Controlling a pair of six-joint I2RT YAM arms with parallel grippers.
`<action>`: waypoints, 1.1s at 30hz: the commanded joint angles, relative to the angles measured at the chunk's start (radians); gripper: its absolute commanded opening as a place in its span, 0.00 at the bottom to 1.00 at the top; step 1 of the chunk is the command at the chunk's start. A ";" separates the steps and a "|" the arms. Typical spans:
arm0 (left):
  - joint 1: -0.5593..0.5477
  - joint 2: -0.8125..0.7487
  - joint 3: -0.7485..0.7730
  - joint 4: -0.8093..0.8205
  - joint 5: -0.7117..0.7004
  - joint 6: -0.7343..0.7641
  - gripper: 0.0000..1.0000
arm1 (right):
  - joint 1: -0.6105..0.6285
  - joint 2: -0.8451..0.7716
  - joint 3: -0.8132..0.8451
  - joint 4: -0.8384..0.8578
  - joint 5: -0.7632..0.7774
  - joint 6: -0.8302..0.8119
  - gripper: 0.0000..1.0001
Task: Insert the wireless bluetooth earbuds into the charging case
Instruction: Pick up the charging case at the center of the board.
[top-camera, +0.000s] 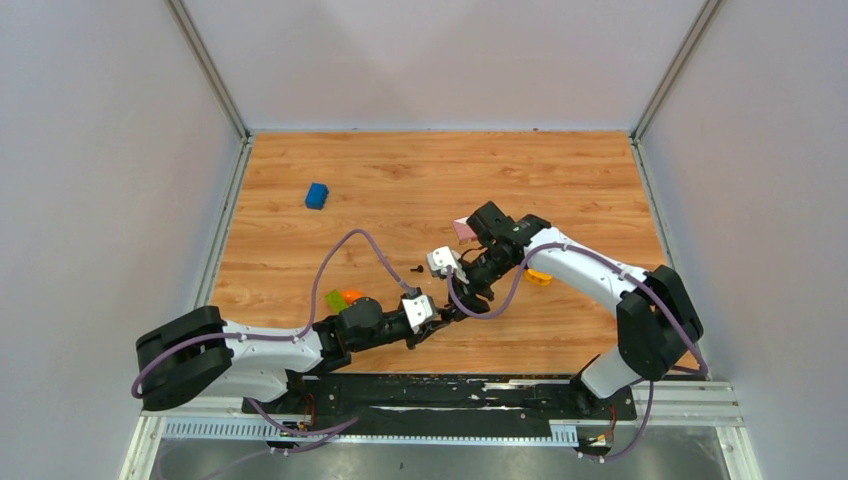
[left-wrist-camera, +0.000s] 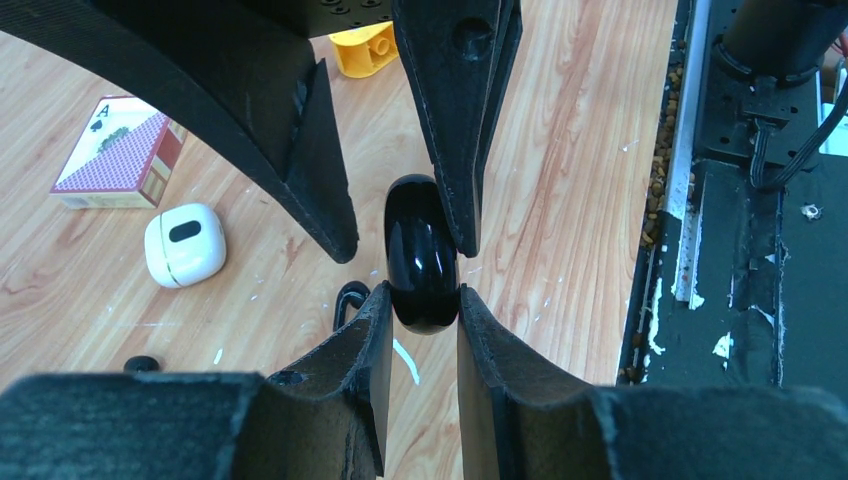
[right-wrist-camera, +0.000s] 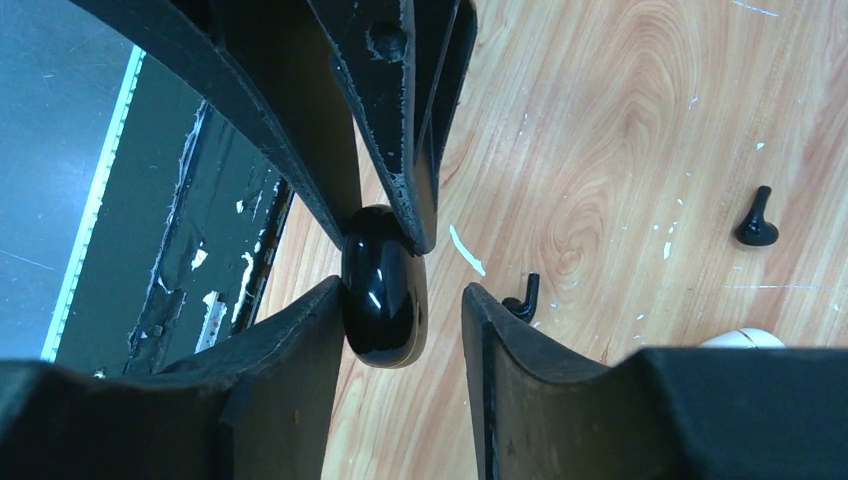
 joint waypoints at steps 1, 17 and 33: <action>-0.005 -0.027 0.004 0.044 0.001 0.021 0.00 | 0.005 0.017 0.016 -0.009 0.010 -0.030 0.45; -0.004 -0.068 -0.038 0.103 -0.142 -0.008 0.52 | -0.030 0.042 0.104 -0.086 -0.109 0.005 0.16; 0.070 0.071 -0.186 0.723 0.058 -0.232 0.63 | -0.210 0.062 0.168 -0.281 -0.567 -0.109 0.17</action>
